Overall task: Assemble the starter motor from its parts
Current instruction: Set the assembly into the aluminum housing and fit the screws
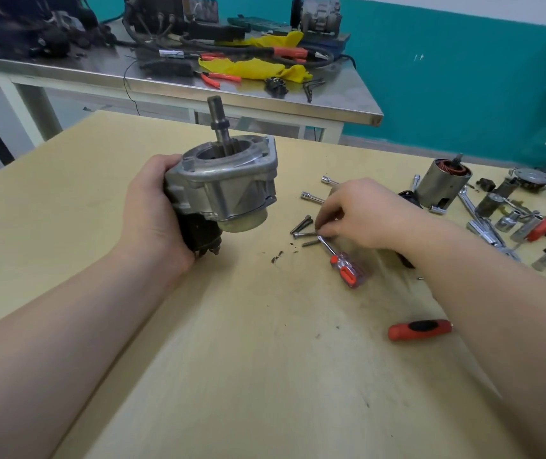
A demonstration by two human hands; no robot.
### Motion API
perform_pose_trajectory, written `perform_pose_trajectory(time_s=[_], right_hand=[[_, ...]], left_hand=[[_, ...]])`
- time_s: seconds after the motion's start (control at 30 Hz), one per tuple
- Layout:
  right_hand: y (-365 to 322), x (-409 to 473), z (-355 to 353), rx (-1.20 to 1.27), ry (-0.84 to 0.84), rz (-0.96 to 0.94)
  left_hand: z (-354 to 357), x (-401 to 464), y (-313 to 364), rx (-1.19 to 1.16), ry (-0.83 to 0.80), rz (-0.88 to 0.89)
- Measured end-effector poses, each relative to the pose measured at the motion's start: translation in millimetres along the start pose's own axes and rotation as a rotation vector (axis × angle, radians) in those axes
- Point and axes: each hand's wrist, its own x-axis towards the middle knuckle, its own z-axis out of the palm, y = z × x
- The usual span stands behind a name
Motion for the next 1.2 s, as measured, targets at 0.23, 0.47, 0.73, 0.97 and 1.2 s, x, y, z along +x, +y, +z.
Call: perform_pose_trajectory(time_s=[0.23, 0.47, 0.73, 0.97, 1.2], right_hand=[[-6, 6, -2, -0.017, 0.091, -0.047], [-16, 11, -6, -0.199, -0.061, -0.107], [-15, -13, -26, 0.847, 0.267, 0.08], [-42, -42, -47, 1.377, 0.493, 0.012], [-58, -61, -56, 1.64, 0.113, -0.157]], left_hand=[[2, 2, -2, -0.023, -0.008, -0.014], [-3, 2, 1, -0.073, -0.044, -0.002], [-8, 5, 7, -0.338, -0.071, -0.021], [-5, -5, 11, 0.049, -0.036, 0.012], [2, -14, 13, 0.344, -0.162, 0.106]])
